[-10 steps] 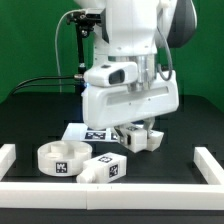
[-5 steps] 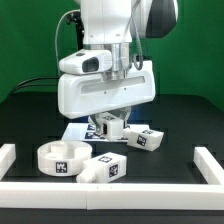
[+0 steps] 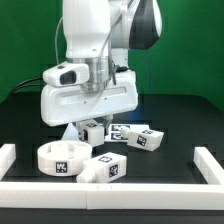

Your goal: Assemble stool

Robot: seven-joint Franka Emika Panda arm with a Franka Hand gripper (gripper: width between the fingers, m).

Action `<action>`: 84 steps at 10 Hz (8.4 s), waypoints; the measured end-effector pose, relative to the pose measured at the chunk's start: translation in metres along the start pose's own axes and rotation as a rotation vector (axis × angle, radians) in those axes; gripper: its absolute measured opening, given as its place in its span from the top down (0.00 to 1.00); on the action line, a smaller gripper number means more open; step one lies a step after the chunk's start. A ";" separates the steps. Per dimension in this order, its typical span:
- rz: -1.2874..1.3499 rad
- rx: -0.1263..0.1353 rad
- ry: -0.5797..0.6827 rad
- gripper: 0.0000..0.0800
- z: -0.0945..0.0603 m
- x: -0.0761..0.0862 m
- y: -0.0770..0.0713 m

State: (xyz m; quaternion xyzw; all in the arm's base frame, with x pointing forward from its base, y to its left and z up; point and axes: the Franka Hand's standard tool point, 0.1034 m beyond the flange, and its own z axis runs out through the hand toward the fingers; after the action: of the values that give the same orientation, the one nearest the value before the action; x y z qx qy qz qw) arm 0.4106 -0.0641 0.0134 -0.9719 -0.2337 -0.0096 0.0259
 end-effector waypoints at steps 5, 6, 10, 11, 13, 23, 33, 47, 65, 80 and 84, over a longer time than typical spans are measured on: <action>0.009 0.006 -0.007 0.59 0.007 -0.004 -0.001; 0.007 0.006 -0.007 0.59 0.006 -0.003 -0.002; -0.017 0.023 -0.007 0.20 -0.032 0.021 0.002; -0.020 0.030 -0.005 0.20 -0.043 0.034 0.009; -0.046 0.034 0.006 0.19 -0.056 0.059 0.031; -0.064 0.033 -0.005 0.19 0.002 0.036 0.031; -0.035 0.026 0.008 0.97 -0.025 0.054 0.035; -0.018 0.031 0.080 0.97 -0.030 0.168 -0.074; -0.452 0.053 0.041 0.70 -0.002 0.198 -0.099; -0.379 0.029 -0.244 0.19 -0.053 0.147 -0.140; -0.360 -0.034 -0.499 0.19 -0.036 0.104 -0.134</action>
Offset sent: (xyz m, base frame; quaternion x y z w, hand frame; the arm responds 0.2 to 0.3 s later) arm 0.0000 0.0000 0.0000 0.0000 0.0000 0.0000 1.0000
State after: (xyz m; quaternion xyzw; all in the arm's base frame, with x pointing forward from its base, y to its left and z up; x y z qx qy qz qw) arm 0.4419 0.1007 0.0590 -0.8874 -0.4012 0.2212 -0.0505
